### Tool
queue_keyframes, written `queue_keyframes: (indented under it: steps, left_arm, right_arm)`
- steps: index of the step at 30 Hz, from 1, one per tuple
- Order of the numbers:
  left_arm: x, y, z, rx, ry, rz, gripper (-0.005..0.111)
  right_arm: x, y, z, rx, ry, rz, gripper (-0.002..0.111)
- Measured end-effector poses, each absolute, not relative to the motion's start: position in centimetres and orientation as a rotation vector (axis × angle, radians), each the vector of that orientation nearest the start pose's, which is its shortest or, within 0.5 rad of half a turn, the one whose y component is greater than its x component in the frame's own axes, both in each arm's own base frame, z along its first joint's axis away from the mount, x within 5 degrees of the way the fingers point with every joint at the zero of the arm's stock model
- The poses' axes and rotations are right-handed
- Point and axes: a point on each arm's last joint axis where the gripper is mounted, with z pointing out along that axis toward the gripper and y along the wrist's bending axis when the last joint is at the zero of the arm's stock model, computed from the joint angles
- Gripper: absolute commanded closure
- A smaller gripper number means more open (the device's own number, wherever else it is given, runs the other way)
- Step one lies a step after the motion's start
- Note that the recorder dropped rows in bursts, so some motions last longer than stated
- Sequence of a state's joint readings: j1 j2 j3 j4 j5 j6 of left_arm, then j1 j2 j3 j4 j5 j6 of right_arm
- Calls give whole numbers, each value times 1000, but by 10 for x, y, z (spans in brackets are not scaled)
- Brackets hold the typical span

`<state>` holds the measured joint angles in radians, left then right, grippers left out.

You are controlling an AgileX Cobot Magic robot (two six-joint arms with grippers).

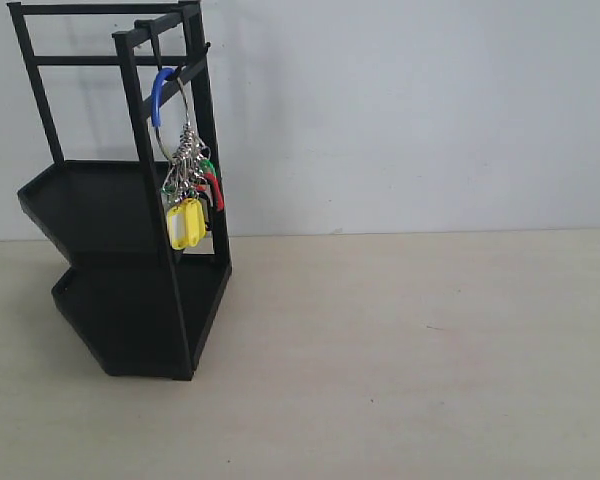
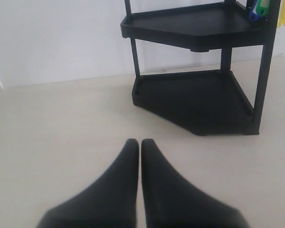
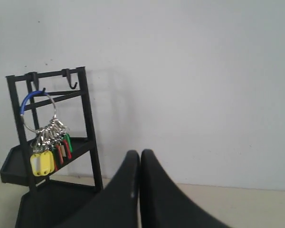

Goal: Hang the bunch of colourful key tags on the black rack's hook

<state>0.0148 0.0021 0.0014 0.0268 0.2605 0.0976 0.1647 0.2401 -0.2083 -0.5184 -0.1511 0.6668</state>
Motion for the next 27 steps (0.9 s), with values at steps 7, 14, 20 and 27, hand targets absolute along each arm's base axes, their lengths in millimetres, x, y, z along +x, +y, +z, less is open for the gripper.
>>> queue_keyframes:
  steps: [7,14,20,27]
  left_arm:
    - [55,1,189,90,1746,107,102]
    - [55,1,189,90,1746,107,102]
    - [55,1,189,90,1746,107,102]
    - [55,1,189,90,1746,107,102]
  right_arm:
    - [75,13,262,-10,1435,275,108]
    - [76,12,240,-45,1502,201,108]
    - [70,10,225,-89,1519,145,108]
    - [57,10,212,-105,1512,151,108]
